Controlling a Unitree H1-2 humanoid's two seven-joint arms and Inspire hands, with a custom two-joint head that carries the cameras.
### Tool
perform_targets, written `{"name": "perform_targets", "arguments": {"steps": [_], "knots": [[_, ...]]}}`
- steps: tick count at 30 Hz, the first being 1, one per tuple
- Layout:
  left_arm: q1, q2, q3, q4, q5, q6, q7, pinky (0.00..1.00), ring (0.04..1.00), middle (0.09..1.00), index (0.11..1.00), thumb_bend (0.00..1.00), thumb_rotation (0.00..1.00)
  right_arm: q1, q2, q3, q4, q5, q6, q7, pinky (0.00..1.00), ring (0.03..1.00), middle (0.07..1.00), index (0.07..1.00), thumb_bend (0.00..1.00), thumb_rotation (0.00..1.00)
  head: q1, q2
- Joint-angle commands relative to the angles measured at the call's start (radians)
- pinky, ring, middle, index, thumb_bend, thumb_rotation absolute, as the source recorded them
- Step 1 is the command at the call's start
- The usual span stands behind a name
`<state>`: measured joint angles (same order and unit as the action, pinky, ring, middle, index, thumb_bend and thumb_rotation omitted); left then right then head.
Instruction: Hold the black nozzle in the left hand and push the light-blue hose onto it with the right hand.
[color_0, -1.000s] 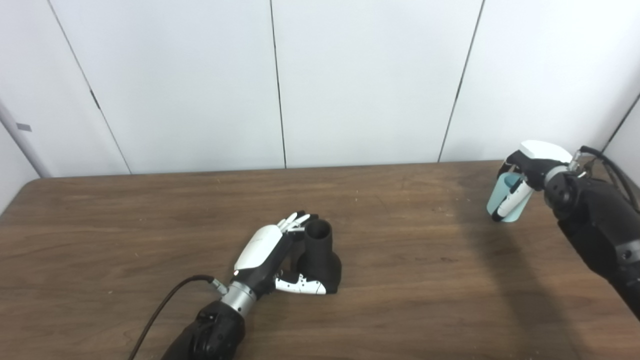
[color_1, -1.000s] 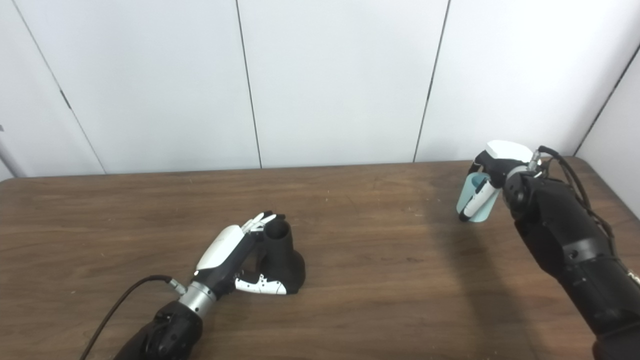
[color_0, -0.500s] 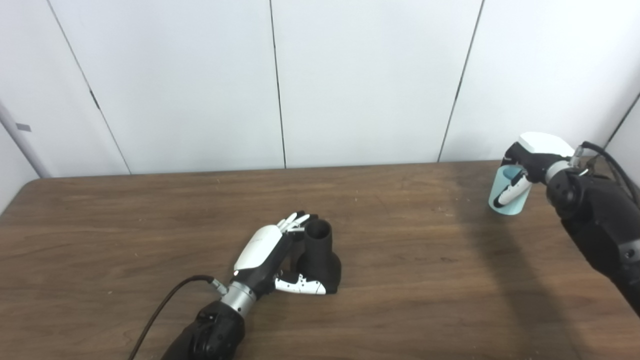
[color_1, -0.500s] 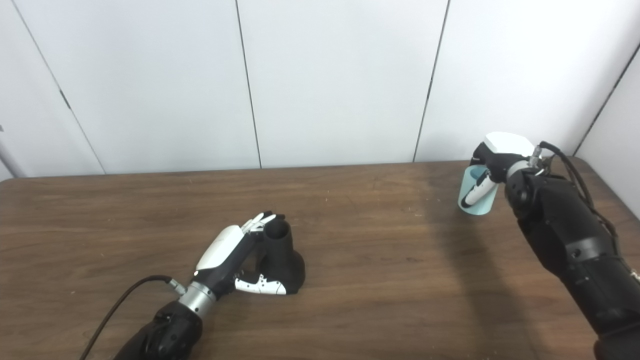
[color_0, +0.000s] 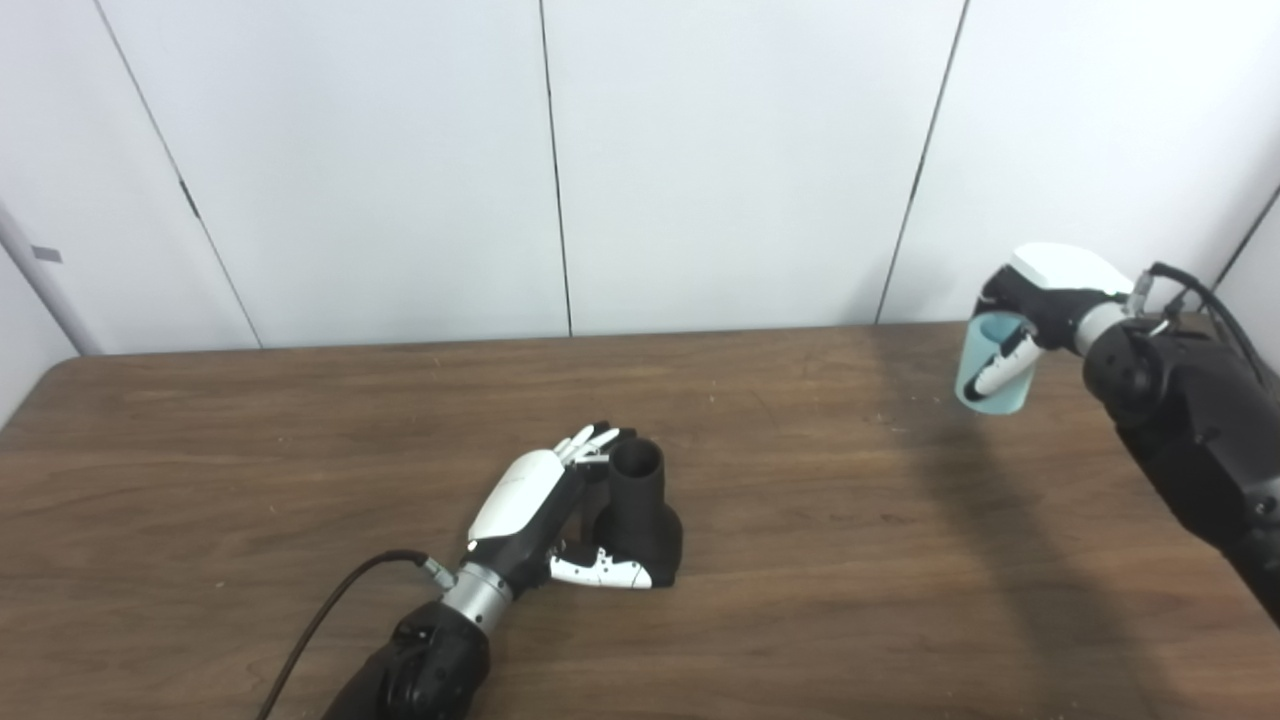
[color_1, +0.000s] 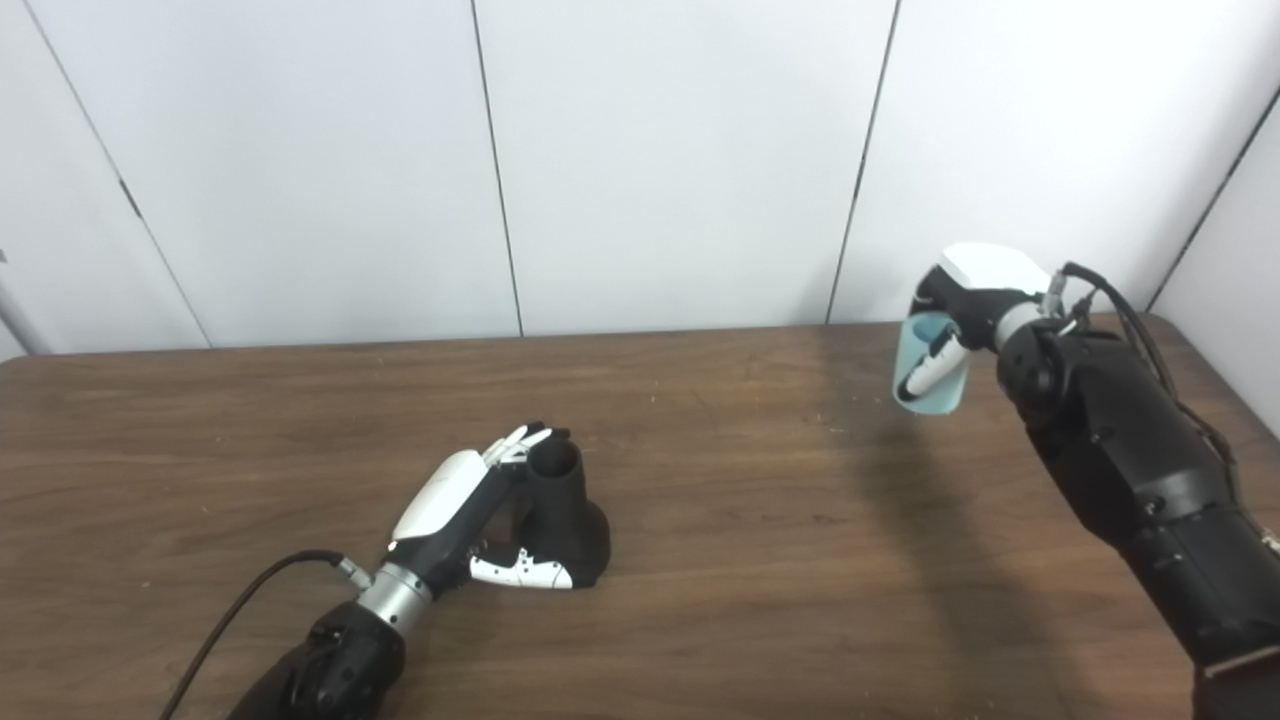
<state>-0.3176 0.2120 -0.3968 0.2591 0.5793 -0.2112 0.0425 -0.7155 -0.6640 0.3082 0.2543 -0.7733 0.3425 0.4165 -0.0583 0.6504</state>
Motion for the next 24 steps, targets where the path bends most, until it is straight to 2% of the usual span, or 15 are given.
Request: {"name": "perform_targets", "arguments": {"steps": [1,7,14,16,18,20,21,24], "knots": [[0.217,-0.003,-0.065,0.145,0.031,0.009,-0.005,1.0,1.0,0.919,0.452,0.75,0.45,-0.1,-0.04,-0.059,-0.128,0.037,-0.05,-0.01,0.23,0.303,0.387,0.485,0.52,0.14,0.0,0.0],[0.217,-0.006,-0.067,0.147,0.034,0.01,-0.002,1.0,1.0,0.919,0.451,0.74,0.45,-0.104,-0.016,-0.072,-0.249,0.085,-0.074,0.004,0.25,0.307,0.368,0.482,0.52,0.14,0.002,0.0],[0.215,-0.008,-0.072,0.15,0.041,0.011,0.002,1.0,1.0,0.913,0.428,0.74,0.46,-0.115,0.083,-0.067,-0.552,0.168,-0.035,0.101,0.3,0.369,0.415,0.482,0.52,0.14,0.005,0.001],[0.215,-0.008,-0.073,0.147,0.043,0.014,0.001,1.0,1.0,0.912,0.425,0.74,0.46,-0.128,0.105,-0.062,-0.591,0.179,-0.049,0.118,0.22,0.272,0.374,0.483,0.52,0.13,0.007,0.0],[0.216,-0.009,-0.074,0.146,0.046,0.016,0.002,1.0,1.0,0.912,0.424,0.73,0.47,-0.138,0.119,-0.063,-0.615,0.19,-0.069,0.129,0.17,0.219,0.342,0.484,0.52,0.13,0.008,0.001],[0.216,-0.009,-0.075,0.146,0.049,0.017,0.002,1.0,1.0,0.912,0.424,0.73,0.47,-0.142,0.134,-0.067,-0.628,0.205,-0.081,0.135,0.17,0.228,0.346,0.484,0.52,0.13,0.008,0.001],[0.215,-0.009,-0.075,0.146,0.05,0.018,0.003,1.0,1.0,0.912,0.423,0.73,0.47,-0.143,0.143,-0.067,-0.637,0.21,-0.081,0.139,0.18,0.251,0.383,0.506,0.52,0.05,0.008,0.001],[0.216,-0.009,-0.075,0.144,0.052,0.02,0.002,1.0,1.0,0.913,0.42,0.73,0.47,-0.147,0.167,-0.061,-0.667,0.217,-0.054,0.161,0.19,0.273,0.409,0.521,0.52,0.01,0.008,0.004]]}}
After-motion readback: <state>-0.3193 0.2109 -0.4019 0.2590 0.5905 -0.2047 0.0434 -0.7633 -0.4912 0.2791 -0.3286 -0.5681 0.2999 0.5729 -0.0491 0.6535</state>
